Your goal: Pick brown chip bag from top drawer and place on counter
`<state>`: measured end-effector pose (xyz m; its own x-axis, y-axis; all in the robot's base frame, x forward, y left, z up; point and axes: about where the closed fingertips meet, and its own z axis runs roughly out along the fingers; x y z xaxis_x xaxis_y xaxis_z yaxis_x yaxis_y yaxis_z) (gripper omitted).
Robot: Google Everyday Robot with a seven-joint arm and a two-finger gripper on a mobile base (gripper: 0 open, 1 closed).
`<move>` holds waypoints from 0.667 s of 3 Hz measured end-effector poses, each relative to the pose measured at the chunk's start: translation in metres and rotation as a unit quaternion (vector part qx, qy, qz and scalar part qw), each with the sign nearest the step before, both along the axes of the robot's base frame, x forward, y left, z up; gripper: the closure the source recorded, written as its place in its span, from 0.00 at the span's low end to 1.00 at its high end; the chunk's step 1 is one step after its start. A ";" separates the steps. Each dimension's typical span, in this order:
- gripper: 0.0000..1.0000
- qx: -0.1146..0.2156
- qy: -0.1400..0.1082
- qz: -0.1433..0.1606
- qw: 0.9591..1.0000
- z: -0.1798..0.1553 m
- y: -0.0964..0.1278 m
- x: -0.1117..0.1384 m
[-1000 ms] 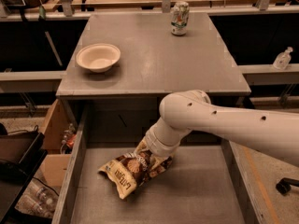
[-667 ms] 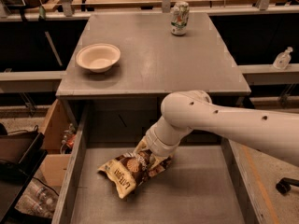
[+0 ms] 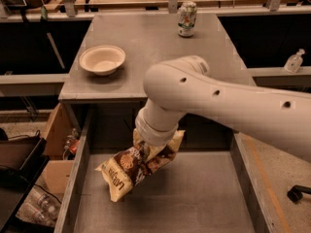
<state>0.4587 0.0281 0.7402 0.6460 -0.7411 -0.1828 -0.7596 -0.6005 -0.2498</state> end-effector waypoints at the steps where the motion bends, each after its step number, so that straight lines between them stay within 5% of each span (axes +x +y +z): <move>1: 1.00 -0.040 -0.034 -0.029 0.998 0.082 0.008 -0.011; 2: 1.00 -0.055 -0.086 -0.073 0.992 0.172 -0.010 -0.008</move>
Offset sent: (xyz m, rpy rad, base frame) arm 0.0011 -0.0359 0.2916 -0.1300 -0.3065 -0.2624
